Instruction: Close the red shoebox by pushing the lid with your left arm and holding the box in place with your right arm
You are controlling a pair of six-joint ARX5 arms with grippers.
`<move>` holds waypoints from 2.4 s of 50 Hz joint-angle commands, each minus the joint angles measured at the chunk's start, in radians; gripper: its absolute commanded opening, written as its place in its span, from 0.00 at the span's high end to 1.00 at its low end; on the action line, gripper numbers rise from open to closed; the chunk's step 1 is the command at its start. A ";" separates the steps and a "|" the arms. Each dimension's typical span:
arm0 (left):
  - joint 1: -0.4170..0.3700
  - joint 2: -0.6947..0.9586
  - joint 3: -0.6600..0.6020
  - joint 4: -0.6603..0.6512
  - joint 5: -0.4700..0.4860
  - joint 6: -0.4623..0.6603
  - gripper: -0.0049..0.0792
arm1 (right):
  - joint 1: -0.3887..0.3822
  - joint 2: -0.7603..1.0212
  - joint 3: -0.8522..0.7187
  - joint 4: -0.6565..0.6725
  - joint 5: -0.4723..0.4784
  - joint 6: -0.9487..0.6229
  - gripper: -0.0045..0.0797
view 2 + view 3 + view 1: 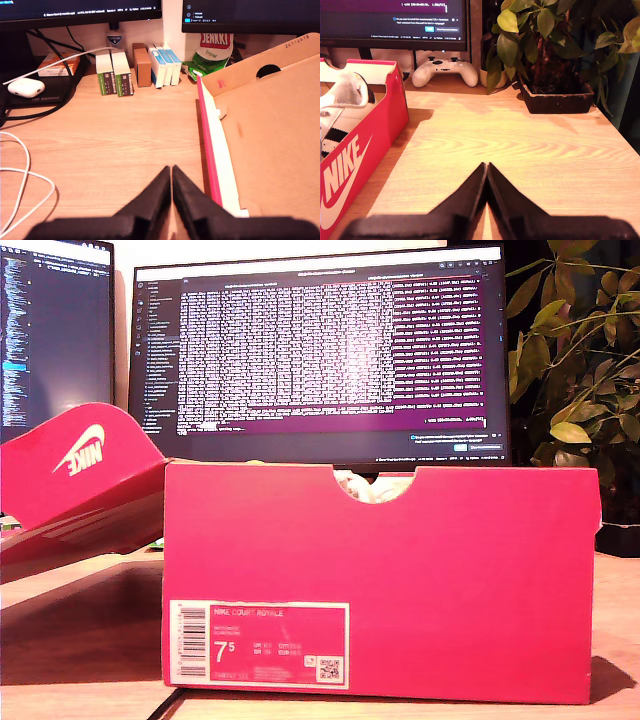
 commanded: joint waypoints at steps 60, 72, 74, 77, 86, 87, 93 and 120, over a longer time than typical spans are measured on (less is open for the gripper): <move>0.002 -0.009 0.055 -0.001 0.245 -0.394 0.96 | 0.004 -0.006 0.093 0.023 -0.191 0.380 0.96; 0.002 0.019 0.139 -0.011 0.328 -0.450 0.96 | 0.004 0.031 0.215 -0.103 -0.229 0.377 0.96; 0.002 0.039 0.150 -0.012 0.350 -0.462 0.96 | 0.004 0.051 0.229 -0.111 -0.246 0.372 0.96; 0.003 0.071 0.163 -0.011 0.381 -0.467 0.96 | 0.004 0.089 0.248 -0.124 -0.274 0.366 0.96; 0.003 0.224 0.210 -0.009 0.436 -0.454 0.96 | 0.004 0.256 0.291 -0.120 -0.346 0.332 0.96; 0.003 0.241 0.217 -0.009 0.441 -0.444 0.96 | 0.004 0.275 0.297 -0.120 -0.353 0.312 0.96; 0.003 0.367 0.277 -0.012 0.457 -0.409 0.96 | 0.004 0.417 0.349 -0.120 -0.371 0.270 0.96; 0.147 0.934 0.579 -0.147 0.604 -0.132 0.96 | 0.004 0.975 0.519 -0.016 -0.429 0.149 0.96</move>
